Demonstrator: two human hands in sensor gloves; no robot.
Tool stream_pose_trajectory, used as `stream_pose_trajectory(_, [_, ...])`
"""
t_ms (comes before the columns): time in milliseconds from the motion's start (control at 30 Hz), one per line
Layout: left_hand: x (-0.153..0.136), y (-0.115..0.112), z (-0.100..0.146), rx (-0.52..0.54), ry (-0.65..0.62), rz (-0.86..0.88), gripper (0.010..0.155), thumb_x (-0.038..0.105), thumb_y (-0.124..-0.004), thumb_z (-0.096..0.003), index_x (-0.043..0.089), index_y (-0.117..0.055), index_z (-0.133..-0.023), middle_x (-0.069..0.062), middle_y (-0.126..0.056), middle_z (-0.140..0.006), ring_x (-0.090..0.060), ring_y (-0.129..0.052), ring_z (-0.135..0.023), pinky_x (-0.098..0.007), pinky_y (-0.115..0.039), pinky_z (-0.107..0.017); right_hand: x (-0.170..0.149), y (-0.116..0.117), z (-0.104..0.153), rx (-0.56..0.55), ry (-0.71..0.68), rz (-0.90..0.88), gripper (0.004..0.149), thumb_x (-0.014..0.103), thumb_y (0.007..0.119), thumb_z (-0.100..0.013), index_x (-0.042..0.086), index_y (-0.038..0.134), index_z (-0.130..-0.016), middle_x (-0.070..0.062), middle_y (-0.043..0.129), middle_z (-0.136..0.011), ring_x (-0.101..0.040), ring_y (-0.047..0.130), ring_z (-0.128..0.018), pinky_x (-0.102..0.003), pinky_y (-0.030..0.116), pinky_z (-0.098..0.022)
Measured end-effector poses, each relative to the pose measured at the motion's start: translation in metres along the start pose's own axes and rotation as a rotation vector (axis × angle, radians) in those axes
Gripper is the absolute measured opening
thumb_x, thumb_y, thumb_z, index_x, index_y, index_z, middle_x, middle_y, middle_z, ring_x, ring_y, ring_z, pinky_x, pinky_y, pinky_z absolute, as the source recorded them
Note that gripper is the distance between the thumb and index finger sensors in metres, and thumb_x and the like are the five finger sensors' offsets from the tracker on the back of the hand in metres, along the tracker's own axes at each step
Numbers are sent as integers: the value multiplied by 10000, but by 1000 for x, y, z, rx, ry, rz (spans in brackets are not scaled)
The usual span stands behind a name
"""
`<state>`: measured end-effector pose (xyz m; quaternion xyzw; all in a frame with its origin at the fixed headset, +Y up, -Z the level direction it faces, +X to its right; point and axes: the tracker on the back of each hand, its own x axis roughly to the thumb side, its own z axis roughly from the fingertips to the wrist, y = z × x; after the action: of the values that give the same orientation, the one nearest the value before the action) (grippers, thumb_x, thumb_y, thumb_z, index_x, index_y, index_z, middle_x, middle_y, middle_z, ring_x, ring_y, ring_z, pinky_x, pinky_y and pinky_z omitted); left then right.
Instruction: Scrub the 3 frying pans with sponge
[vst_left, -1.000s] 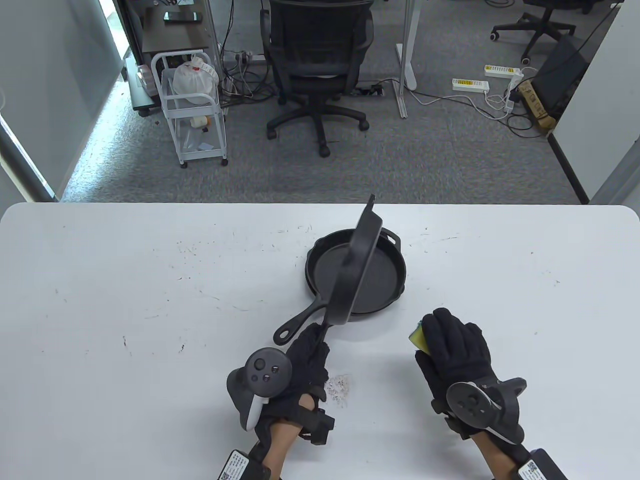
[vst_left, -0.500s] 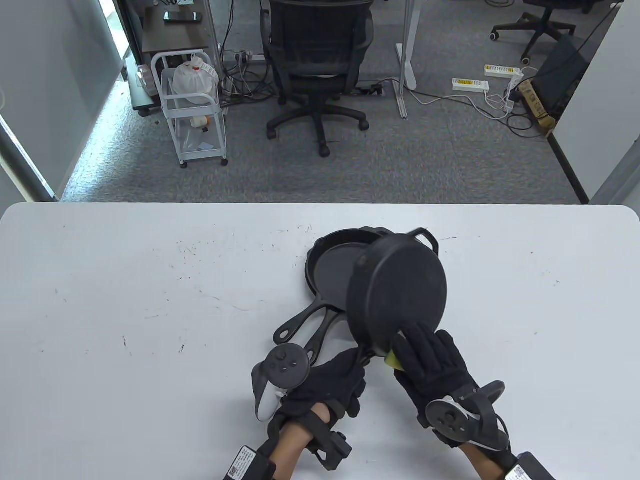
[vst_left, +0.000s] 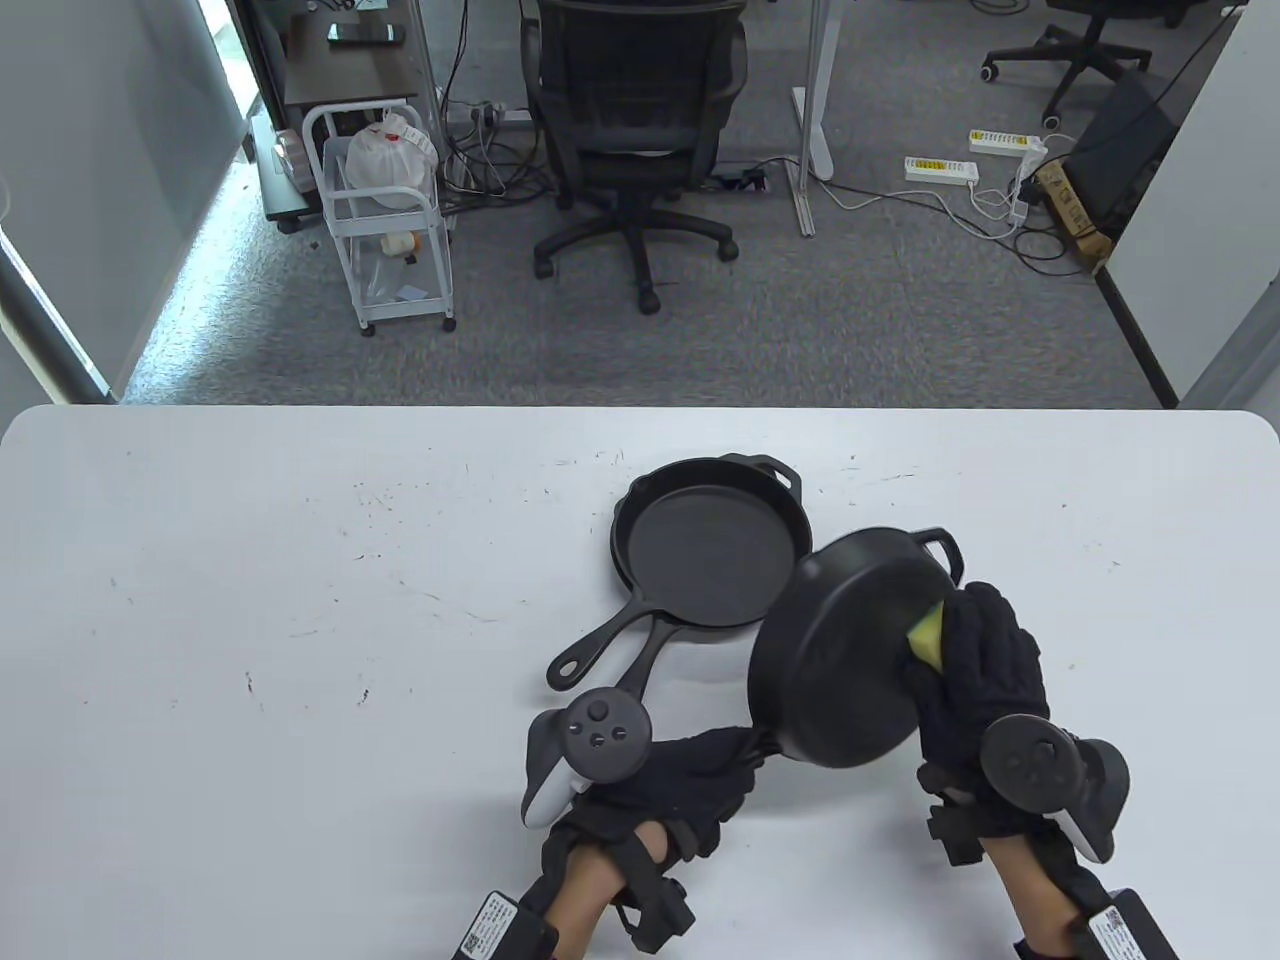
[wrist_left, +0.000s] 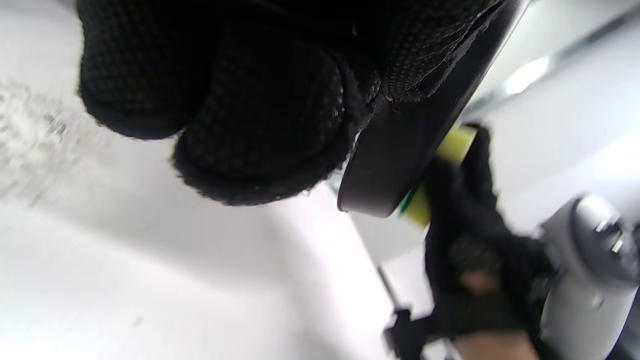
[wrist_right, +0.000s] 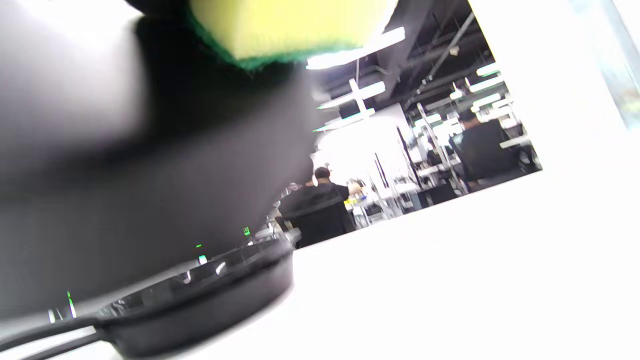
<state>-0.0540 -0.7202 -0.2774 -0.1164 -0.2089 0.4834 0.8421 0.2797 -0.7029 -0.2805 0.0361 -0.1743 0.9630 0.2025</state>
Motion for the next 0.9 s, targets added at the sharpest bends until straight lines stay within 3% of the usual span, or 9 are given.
stream_pose_trajectory(100, [-4,6,4,83,16,101,569,403,-838,-471,165,-864,-986,-23,-1092,-579,-127,-1147,-215,-403,-995,-305,12,14,3,43,-80,26,699,512,662,-453,450,283,-1037,73,338,-1169,-220,471,-1088,-506,452,-767])
stream_pose_trajectory(200, [-11,2,2,87,45,178,567,397,-839,-468,143,-874,-974,-32,-1096,-564,-133,-1146,-201,-409,-995,-294,44,24,17,1,-248,120,692,507,663,-451,449,294,-1034,78,347,-1165,-209,487,-1083,-495,475,-764])
stream_pose_trajectory(367, [-7,-7,-1,7,47,12,563,394,-847,-464,136,-886,-963,-35,-1101,-551,-135,-1147,-185,-410,-997,-281,86,20,36,-78,-418,200,690,520,652,-447,475,279,-1026,109,329,-1165,-180,471,-1090,-479,470,-771])
stream_pose_trajectory(500, [5,-13,-3,-57,8,-122,557,402,-881,-453,138,-912,-943,-31,-1115,-530,-134,-1155,-168,-408,-1004,-270,78,5,35,-103,-392,125,696,533,649,-444,482,273,-1027,115,317,-1169,-184,439,-1096,-492,448,-776])
stream_pose_trajectory(667, [8,-12,-3,-101,-31,-158,555,401,-897,-445,143,-926,-935,-36,-1119,-528,-137,-1158,-172,-409,-1005,-273,38,-12,15,-93,-174,-43,705,531,649,-448,475,259,-1032,94,299,-1171,-197,400,-1102,-510,425,-776])
stream_pose_trajectory(800, [6,-2,0,1,-34,-81,556,398,-888,-445,138,-923,-934,-39,-1118,-529,-143,-1154,-180,-417,-1000,-278,16,0,6,-34,-64,-44,712,520,658,-453,461,249,-1033,76,294,-1170,-223,419,-1096,-518,439,-768])
stream_pose_trajectory(900, [3,6,4,103,-15,6,554,399,-869,-458,136,-901,-945,-34,-1105,-543,-138,-1147,-184,-415,-996,-285,23,16,8,12,-130,38,708,514,660,-453,456,264,-1036,77,308,-1169,-216,430,-1095,-514,450,-766])
